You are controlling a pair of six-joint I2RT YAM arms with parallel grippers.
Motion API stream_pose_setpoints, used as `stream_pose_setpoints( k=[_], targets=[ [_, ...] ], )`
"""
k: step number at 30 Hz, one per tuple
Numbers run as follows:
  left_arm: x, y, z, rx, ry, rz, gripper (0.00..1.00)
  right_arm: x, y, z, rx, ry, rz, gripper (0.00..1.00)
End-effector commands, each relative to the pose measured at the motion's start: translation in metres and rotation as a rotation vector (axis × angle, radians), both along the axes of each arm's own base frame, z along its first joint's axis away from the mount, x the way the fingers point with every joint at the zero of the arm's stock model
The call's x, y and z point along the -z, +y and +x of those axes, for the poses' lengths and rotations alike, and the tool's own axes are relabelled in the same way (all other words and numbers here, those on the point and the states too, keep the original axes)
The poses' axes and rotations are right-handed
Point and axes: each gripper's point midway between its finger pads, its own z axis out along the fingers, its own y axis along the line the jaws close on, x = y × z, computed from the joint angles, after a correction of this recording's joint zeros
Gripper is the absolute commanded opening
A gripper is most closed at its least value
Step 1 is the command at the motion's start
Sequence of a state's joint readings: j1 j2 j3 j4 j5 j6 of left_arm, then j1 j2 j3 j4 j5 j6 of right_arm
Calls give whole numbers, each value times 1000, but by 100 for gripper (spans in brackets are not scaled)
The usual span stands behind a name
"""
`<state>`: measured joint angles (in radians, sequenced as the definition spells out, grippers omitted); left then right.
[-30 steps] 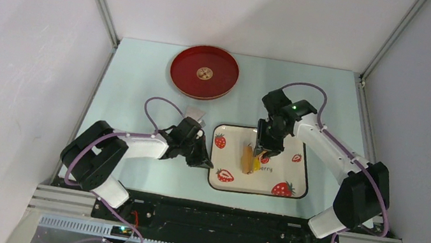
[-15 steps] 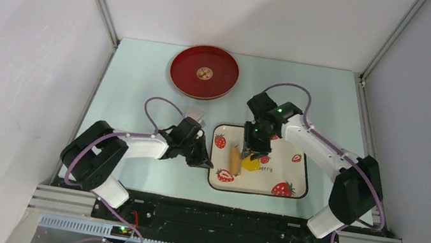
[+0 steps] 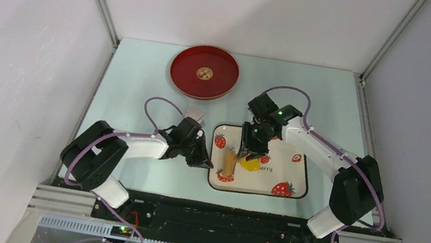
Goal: Roll out the dumpling wrappers from the dough
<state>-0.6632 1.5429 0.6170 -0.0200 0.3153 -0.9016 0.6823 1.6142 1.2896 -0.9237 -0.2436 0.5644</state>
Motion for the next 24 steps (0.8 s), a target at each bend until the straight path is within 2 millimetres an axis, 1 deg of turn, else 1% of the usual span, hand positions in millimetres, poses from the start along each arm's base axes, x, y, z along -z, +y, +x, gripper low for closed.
stream_pose_setpoints(
  k=[1, 2, 3, 4, 7, 10, 12, 14, 19, 24],
  targets=[
    [30, 22, -19, -6, 75, 129, 0, -32, -18, 13, 55, -80, 77, 0],
    [30, 22, -19, -5, 75, 128, 0, -41, -23, 14, 63, -100, 92, 0],
    [30, 22, -19, -6, 74, 127, 0, -45, -30, 19, 81, -109, 98, 0],
    [30, 22, -18, -6, 74, 127, 0, -52, -36, 18, 88, -118, 101, 0],
    [30, 22, -19, -5, 74, 128, 0, -59, -56, 23, 113, -136, 89, 0],
    [30, 22, -18, -6, 73, 127, 0, -54, -74, 24, 130, -117, 43, 0],
    [30, 22, -19, -6, 76, 128, 0, -48, -82, 24, 133, -102, 8, 0],
    [30, 22, -18, -6, 74, 127, 0, -42, -87, 23, 129, -82, -19, 0],
    [30, 22, -18, -6, 74, 128, 0, -27, -90, 25, 124, -42, -64, 0],
    [30, 22, -19, -5, 74, 127, 0, -11, -100, 28, 134, -1, -126, 0]
  ],
)
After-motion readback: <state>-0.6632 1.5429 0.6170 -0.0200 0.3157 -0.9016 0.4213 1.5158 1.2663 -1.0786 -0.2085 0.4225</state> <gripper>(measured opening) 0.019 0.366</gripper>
